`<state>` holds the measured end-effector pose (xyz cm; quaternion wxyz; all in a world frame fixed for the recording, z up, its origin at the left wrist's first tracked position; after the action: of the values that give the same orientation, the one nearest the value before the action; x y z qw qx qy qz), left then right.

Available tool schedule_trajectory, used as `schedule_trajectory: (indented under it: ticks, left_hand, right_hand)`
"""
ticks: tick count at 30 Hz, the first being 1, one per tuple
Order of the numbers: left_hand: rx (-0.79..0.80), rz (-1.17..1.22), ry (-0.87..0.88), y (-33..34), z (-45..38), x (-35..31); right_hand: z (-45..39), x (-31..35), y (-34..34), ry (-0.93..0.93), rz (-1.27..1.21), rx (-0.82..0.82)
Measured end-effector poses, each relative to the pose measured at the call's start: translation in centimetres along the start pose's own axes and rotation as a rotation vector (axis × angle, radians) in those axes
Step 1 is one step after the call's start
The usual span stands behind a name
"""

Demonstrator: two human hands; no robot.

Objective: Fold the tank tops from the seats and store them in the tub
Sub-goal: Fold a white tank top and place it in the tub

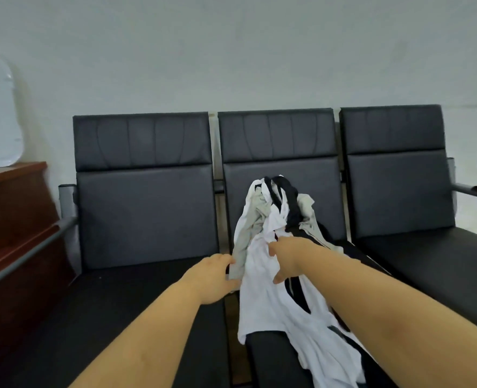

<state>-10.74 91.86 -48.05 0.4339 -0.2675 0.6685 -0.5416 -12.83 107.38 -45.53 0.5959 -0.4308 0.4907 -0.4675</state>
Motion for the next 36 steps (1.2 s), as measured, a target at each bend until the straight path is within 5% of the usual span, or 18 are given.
schedule_trajectory:
  ticks: [13,31,36]
  left_hand:
    - [-0.029,0.08,-0.037,0.9,-0.1,-0.9]
    - [0.116,0.276,-0.303,12.0,-7.9,4.1]
    - [0.058,0.344,-0.432,15.9,-10.6,6.0]
  right_hand:
    - [0.4,-4.7,1.8,0.111,-0.167,0.024]
    - [-10.5,-1.5,13.6,-0.086,-0.275,0.048]
    - [-11.5,-1.3,15.2,-0.064,-0.163,-0.167]
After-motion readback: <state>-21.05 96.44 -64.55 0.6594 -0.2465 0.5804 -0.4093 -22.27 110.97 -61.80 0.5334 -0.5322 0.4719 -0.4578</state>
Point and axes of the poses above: each hand's wrist, its own z-axis away from the middle knuckle, its own y-axis out of the palm, x = y × z, the point moved 7 cm from there along -z, towards the middle knuckle, and after that the axes turned 12 degrees about y, right-handed, at the moved point
